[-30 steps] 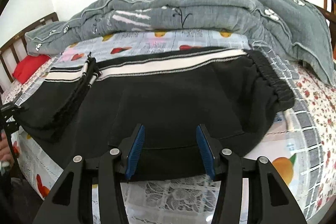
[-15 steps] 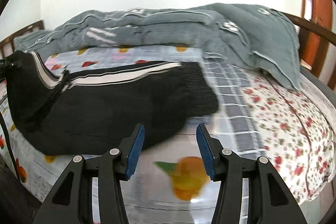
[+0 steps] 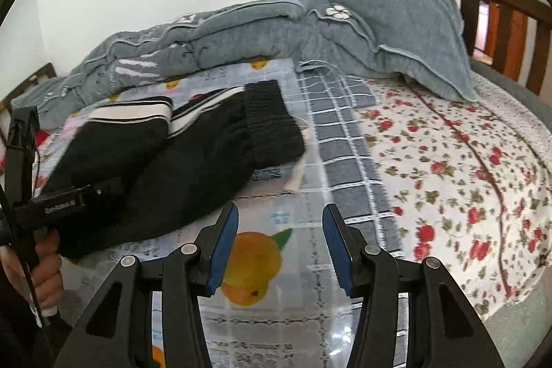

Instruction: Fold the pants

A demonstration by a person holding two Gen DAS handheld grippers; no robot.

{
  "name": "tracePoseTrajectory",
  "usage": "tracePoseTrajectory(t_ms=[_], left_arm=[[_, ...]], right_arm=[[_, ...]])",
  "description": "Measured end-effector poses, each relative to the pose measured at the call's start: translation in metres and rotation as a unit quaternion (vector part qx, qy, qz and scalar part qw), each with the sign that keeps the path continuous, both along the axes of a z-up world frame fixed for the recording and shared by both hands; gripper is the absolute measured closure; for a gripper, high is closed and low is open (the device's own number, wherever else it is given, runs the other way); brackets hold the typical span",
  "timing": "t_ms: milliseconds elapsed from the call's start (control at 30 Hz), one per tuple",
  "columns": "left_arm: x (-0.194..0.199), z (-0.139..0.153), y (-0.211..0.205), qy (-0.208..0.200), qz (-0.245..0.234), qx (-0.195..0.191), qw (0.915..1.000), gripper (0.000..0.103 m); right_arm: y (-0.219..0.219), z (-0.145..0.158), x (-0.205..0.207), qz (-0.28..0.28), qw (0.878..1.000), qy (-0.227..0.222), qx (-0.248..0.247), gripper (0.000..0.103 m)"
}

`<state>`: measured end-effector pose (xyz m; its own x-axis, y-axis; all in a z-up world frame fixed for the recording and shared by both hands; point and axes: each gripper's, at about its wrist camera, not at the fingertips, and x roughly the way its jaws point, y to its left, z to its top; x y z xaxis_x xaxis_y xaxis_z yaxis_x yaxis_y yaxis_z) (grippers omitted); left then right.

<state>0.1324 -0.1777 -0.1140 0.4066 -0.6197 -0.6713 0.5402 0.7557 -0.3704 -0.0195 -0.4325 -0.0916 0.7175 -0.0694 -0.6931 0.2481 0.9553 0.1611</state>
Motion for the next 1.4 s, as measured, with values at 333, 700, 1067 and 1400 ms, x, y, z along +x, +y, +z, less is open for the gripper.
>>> tracePoseTrajectory(t_ms=[333,700,1067,1400], left_arm=[[-0.03,0.038,0.099,-0.088,0.082,0.042,0.9919,0.031],[-0.072,-0.031,0.141,-0.021,0.12,0.039,0.9918,0.023],[-0.07,-0.03,0.078,-0.069,0.112,0.075,0.9884,0.023],[-0.086,-0.024,0.078,-0.07,0.058,0.05,0.9946,0.023]], right_arm=[[0.045,0.008,0.07,0.119,0.982,-0.033,0.143,0.045],[0.116,-0.037,0.122,0.184,0.971,0.042,0.15,0.079],[0.021,0.066,0.078,0.123,0.988,-0.094,0.025,0.085],[-0.03,-0.019,0.078,0.05,0.998,0.028,-0.025,0.075]])
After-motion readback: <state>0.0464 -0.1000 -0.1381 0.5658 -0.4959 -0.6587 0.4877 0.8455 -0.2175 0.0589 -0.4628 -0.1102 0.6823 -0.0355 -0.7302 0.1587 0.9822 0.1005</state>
